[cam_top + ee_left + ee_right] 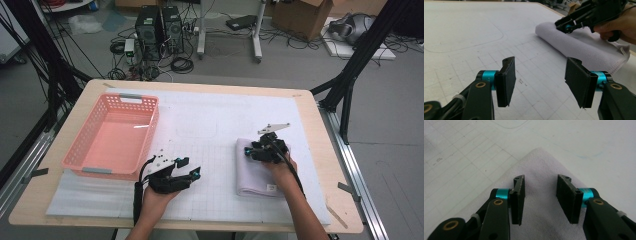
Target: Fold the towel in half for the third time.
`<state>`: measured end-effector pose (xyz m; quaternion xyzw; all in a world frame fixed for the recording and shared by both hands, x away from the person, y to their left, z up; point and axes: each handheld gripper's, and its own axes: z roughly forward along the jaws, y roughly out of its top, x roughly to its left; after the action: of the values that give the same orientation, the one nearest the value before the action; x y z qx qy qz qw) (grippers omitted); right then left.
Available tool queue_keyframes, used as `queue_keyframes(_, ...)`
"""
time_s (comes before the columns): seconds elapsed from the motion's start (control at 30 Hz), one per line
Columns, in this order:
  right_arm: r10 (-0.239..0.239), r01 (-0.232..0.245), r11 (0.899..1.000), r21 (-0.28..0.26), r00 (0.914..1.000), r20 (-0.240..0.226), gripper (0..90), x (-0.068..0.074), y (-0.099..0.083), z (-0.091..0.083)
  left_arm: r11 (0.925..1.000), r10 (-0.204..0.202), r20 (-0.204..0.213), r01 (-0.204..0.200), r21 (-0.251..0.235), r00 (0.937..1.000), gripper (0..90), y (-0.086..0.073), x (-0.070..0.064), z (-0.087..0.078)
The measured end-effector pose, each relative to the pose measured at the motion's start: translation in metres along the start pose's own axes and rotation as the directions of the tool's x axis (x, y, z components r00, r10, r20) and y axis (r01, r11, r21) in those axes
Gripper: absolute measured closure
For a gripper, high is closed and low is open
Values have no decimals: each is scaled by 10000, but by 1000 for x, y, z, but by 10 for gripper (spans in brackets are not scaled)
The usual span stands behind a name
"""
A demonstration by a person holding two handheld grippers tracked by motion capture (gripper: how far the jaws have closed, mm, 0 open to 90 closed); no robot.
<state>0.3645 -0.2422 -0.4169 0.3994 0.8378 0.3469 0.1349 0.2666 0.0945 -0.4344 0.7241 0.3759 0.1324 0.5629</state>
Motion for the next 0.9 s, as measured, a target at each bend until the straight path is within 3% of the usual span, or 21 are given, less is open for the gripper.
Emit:
queue_keyframes(0.13,-519,516,9986,-82,9975,-469,593,9,4,11,10000,-40,-24,40,-6,10000,421,0,1,0)
queue_keyframes(0.3,-993,977,9950,-227,9914,-857,528,16,5,16,10000,-6,12,6,57,10000,421,-1,0,2)
queue_keyframes(0.43,-464,391,9960,-799,9947,-920,499,1,3,-3,10000,0,27,0,61,10000,421,-1,-1,2)
queue_keyframes(0.53,-288,249,9944,-1025,9989,-361,594,-14,-5,-23,10000,-10,7,10,49,10000,421,-1,0,2)
queue_keyframes(0.63,-282,306,9990,-328,9971,704,790,-32,-18,-31,10000,-27,7,27,45,10000,421,-1,0,2)
queue_keyframes(0.7,-262,257,9997,51,9908,1327,822,-42,-29,-29,10000,-7,21,7,62,10000,421,-1,0,2)
queue_keyframes(0.9,569,-503,9983,-309,9580,2809,812,-60,-41,-32,9999,34,72,-35,112,10000,421,-2,-3,3)
